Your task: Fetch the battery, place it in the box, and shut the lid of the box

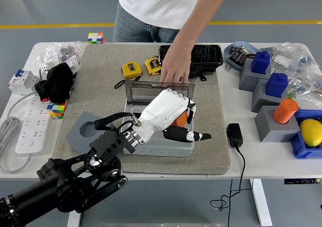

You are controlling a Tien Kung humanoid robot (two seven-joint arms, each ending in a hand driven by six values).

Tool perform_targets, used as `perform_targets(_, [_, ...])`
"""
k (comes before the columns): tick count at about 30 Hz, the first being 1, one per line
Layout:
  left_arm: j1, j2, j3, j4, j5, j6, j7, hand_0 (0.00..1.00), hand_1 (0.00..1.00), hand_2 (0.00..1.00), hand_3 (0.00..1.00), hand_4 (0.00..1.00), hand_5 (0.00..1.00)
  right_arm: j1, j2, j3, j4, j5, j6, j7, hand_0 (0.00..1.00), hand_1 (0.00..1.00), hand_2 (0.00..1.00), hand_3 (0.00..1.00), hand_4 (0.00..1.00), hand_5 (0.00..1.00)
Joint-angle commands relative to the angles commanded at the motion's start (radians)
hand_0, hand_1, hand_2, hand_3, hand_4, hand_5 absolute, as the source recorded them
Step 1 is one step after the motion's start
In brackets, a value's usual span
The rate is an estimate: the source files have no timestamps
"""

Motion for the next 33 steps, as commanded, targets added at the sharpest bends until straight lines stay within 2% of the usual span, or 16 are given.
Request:
perform_targets(9, [-0.002, -0.006, -0.002, 0.032, -0.015, 0.011, -0.017, 0.066, 0.002, 0.02, 0.01, 0.984, 0.877, -0.004, 0.002, 0.003, 0.0, -0.004, 0.001, -0.003, 0.833, 0.841, 0.806, 0.835, 0.998, 0.998])
perform_targets(12, [-0.001, -0.003, -0.01, 0.043, -0.06, -0.006, -0.054, 0.066, 0.002, 0.02, 0.01, 0.984, 0.877, -0.001, 0.002, 0.003, 0.0, -0.003, 0.001, -0.002, 0.833, 0.841, 0.806, 0.835, 0.998, 0.998])
perform_targets(13, [-0.001, -0.002, -0.01, 0.044, -0.075, -0.01, -0.067, 0.072, 0.002, 0.036, 0.025, 0.998, 0.972, -0.001, 0.002, 0.002, 0.0, -0.002, 0.002, -0.001, 0.832, 0.841, 0.806, 0.835, 0.998, 0.998])
perform_targets(24, [0.008, -0.001, -0.002, 0.056, -0.103, -0.016, -0.106, 0.098, 0.028, 0.062, 0.049, 0.998, 0.998, -0.003, 0.002, 0.0, 0.0, -0.002, 0.001, -0.003, 0.832, 0.841, 0.806, 0.835, 0.998, 0.998])
perform_targets(25, [0.009, -0.001, -0.002, 0.056, -0.102, -0.015, -0.107, 0.143, 0.071, 0.102, 0.093, 0.998, 0.998, -0.003, 0.003, 0.001, 0.0, -0.003, 0.001, -0.003, 0.831, 0.841, 0.806, 0.835, 0.998, 0.998])
perform_targets(30, [0.01, -0.003, -0.009, 0.059, -0.088, -0.016, -0.111, 0.143, 0.071, 0.102, 0.093, 0.998, 0.998, -0.005, 0.003, 0.001, 0.0, -0.002, 0.002, -0.004, 0.831, 0.841, 0.806, 0.835, 0.998, 0.998])
perform_targets(31, [0.01, -0.003, -0.01, 0.06, -0.087, -0.014, -0.113, 0.21, 0.165, 0.154, 0.148, 0.998, 0.987, -0.005, 0.003, 0.0, 0.0, -0.002, 0.003, -0.004, 0.831, 0.84, 0.805, 0.835, 0.998, 0.998])
perform_targets(33, [0.01, -0.003, -0.012, 0.059, -0.08, -0.008, -0.116, 0.21, 0.165, 0.154, 0.148, 0.998, 0.987, -0.005, 0.002, 0.0, 0.0, -0.001, 0.003, -0.004, 0.831, 0.84, 0.805, 0.835, 0.998, 0.998])
